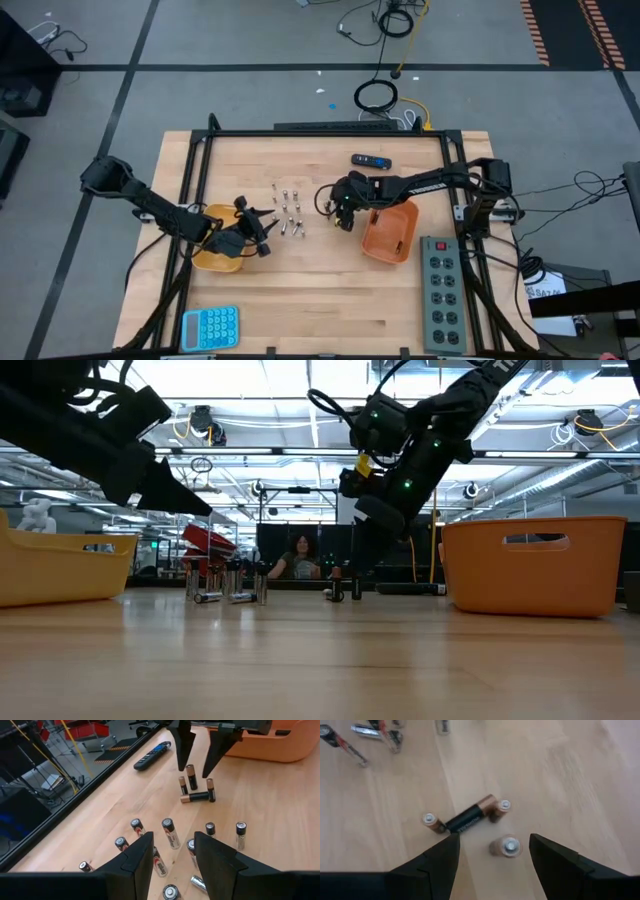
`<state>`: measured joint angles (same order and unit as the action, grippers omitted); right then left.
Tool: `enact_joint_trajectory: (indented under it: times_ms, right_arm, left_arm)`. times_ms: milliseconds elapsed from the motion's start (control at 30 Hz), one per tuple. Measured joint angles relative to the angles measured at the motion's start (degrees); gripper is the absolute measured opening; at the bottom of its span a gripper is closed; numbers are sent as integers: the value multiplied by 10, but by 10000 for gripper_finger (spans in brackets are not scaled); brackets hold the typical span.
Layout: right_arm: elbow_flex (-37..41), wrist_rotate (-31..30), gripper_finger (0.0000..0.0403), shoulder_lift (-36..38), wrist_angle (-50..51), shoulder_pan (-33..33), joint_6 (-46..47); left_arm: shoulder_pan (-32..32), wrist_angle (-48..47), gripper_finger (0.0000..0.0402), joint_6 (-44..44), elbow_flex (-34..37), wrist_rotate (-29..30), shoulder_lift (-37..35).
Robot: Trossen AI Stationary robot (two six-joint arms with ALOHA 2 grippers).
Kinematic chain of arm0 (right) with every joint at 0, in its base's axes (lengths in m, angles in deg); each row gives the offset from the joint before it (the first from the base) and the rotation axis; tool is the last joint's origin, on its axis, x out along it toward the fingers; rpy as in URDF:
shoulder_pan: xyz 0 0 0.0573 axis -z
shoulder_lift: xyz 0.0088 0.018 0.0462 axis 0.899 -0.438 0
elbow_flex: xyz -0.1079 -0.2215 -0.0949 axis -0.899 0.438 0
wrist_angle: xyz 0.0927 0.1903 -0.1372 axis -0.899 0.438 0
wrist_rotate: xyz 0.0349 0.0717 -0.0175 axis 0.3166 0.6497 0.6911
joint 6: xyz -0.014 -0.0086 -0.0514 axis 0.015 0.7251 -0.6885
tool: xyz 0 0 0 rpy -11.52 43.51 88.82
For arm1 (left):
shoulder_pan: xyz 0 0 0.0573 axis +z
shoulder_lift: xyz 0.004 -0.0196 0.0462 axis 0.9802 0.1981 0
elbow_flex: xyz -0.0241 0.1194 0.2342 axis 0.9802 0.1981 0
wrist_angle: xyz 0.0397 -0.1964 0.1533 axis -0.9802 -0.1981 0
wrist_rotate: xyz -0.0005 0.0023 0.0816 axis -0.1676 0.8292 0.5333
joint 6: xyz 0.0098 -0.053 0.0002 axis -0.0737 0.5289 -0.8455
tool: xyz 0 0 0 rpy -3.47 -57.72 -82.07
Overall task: Sort batteries
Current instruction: Put the black battery into the orange bin
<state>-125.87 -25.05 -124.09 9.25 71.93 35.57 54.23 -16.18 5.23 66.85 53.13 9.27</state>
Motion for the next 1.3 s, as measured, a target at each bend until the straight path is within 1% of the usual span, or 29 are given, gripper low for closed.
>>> enact_joint_trajectory:
  times_ms: [167,367,467,667,700,900,1033,1100,1200,1300]
  right_arm:
    - [0,2,219,-5,-2,0,-2]
    - [0,2,174,-17,-8,0,-2]
    - [0,-1,138,-19,-8,0,-1]
    - [0,-1,34,-20,-9,4,0]
    - [0,-1,27,-20,-9,5,0]
    - [0,-3,27,-19,-6,10,3]
    - [0,-19,27,1,15,5,2]
    - [-2,-50,27,26,29,-7,-1]
    - [-7,-147,27,67,69,-45,-10]
    - [-11,-219,27,108,139,-82,23]
  left_arm:
    - [0,0,153,0,0,0,0]
    - [0,-4,153,0,0,0,0]
    - [0,-5,153,0,0,0,0]
    - [0,-7,153,0,0,0,0]
    - [0,-7,153,0,0,0,0]
    - [0,-7,153,0,0,0,0]
    - [0,-7,153,0,0,0,0]
    - [0,-7,153,0,0,0,0]
    - [0,-10,153,0,0,1,0]
    - [0,-10,153,0,0,2,0]
